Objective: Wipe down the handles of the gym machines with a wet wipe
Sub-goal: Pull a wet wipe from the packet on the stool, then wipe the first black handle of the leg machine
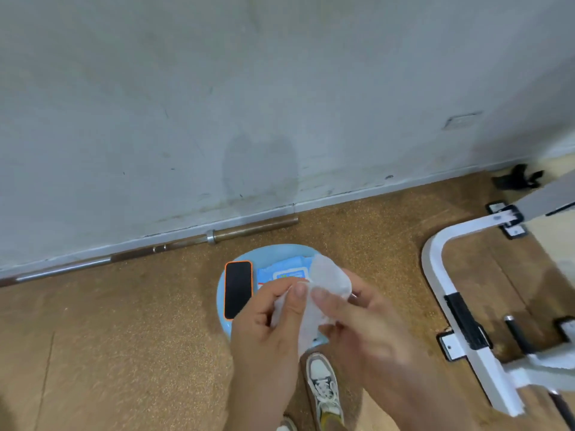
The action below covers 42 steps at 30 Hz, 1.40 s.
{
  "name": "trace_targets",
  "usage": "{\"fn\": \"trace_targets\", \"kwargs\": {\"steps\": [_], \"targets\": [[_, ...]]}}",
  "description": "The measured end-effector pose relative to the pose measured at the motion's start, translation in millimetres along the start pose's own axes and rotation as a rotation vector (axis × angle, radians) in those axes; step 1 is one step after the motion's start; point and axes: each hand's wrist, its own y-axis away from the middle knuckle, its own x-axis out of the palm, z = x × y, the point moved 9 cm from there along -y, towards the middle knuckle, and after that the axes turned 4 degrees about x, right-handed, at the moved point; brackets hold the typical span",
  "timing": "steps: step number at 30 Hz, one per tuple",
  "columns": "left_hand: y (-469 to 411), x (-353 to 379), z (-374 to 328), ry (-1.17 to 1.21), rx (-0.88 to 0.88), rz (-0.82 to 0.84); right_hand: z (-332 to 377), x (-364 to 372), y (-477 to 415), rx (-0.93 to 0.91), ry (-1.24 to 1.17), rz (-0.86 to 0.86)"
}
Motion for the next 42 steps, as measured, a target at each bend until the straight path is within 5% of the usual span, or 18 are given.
{"fn": "trace_targets", "kwargs": {"steps": [3, 6, 13, 18, 26, 29, 33, 35, 38, 40, 42], "targets": [[29, -15, -47, 0.087, -0.031, -0.016, 44, 19, 64, -0.189, 0.518, -0.084], [48, -17, -96, 0.3, -0.099, 0.052, 81, 23, 131, -0.316, 0.646, -0.145], [124, 42, -201, 0.607, -0.136, 0.618, 130, -4, 252, -0.423, -0.094, -0.203], [162, 72, -232, 0.123, 0.064, 0.734, 162, -39, 308, -0.459, -0.388, -0.182], [226, 158, -298, -0.159, 0.556, 0.661, 171, -167, 382, -0.534, -0.183, -0.451], [251, 214, -286, 0.111, 0.366, 0.686, 180, -224, 415, -0.559, 0.044, -0.599], [291, 302, -233, 0.447, -0.136, 0.796, 203, -269, 452, -0.55, 0.393, -0.613], [308, 336, -219, 0.35, -0.15, 0.867, 206, -282, 455, -0.467, 0.608, -0.54], [316, 370, -216, -0.262, 0.315, 0.9, 213, -312, 460, -0.433, 0.827, -0.54], [318, 391, -211, -0.447, 0.461, 0.949, 219, -332, 461, -0.47, 0.679, -0.505], [316, 409, -193, -0.506, 0.433, 1.006, 218, -350, 450, -0.483, 0.282, -0.389]]}}
